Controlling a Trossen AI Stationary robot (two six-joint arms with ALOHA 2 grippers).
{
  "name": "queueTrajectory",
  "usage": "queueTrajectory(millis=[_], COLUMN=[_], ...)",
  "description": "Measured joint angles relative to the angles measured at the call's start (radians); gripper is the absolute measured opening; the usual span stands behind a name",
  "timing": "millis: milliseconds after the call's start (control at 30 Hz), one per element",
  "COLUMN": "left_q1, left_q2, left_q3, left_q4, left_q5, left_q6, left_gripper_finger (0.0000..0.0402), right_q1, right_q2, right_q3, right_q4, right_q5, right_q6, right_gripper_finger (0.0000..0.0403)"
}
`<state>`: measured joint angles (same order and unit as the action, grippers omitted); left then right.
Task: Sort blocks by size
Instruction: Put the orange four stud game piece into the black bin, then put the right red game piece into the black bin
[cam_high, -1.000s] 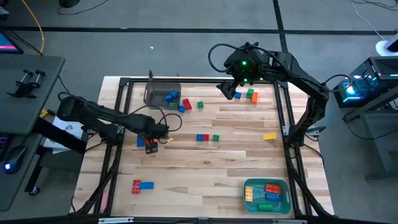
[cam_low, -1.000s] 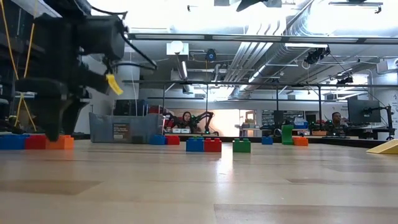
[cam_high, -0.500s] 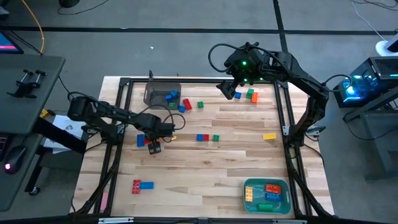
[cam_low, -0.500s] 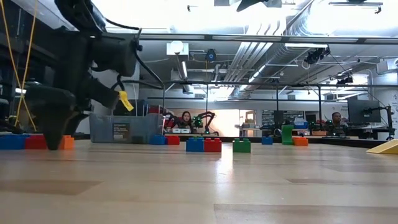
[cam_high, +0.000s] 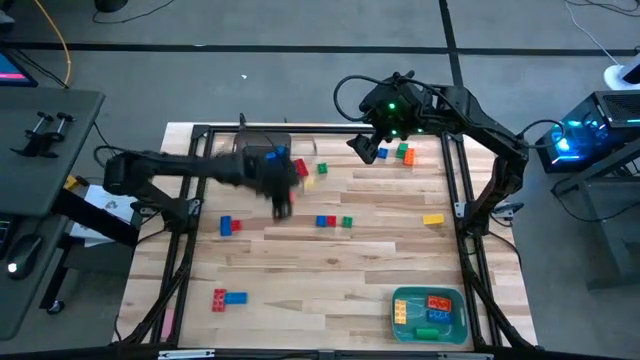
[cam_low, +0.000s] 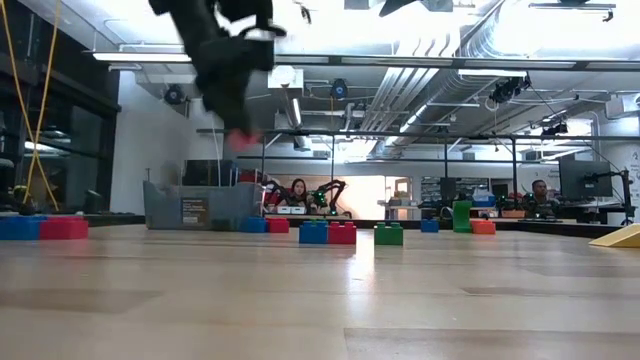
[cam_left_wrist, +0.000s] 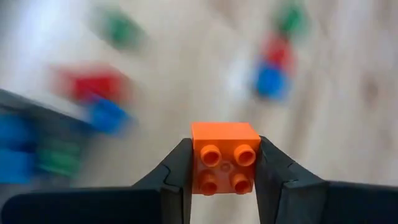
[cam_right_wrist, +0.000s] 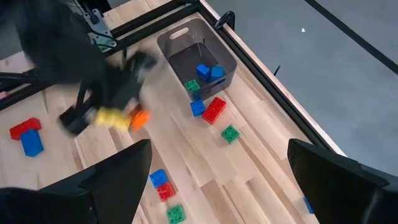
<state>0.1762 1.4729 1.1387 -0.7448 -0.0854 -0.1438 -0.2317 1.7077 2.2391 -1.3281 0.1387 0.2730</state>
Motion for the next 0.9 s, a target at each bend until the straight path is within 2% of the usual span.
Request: queueTrajectory(millis=[133,333,533,600,767,900], left_q1=[0.179,0.46,0.576,0.587,0.59,0.59], left_q2=[-0.045,-0.068,-0.061,-0.06,-0.061,-0.061], left_q3=[0.083,0.065,-0.029,-0.046,-0.035,-0.001], left_q4=[0.002,-0.094,-0.169,-0.173,-0.175,-0.198], left_q5=[-0.095,-0.08,-0.058,-0.079,-0.087,0.026], left_q6=[0.063,0.093,0.074,0.062,0.06,0.019], left_gripper_finger=[0.0081,0.0081,0.0086,0.0117,0.0239,0.031], right_q1=[0.0,0.009,0.027,0.033,0.033,0.033], right_q2=[0.0,0.0,0.0,0.0,0.0,0.0], right_q3=[0.0,0.0,0.0,0.0,0.0,0.0], right_q4=[0.0,-0.022,-0.023,-0.022,-0.015,-0.015], right_q5=[0.0,-0.001,0.003,0.003,0.007,0.007], right_q6=[0.018,0.048,0.067,0.067,0.067,0.067], right_gripper_finger=[0.0371,0.0371,0.0371,0.0371,0.0371,0.0371])
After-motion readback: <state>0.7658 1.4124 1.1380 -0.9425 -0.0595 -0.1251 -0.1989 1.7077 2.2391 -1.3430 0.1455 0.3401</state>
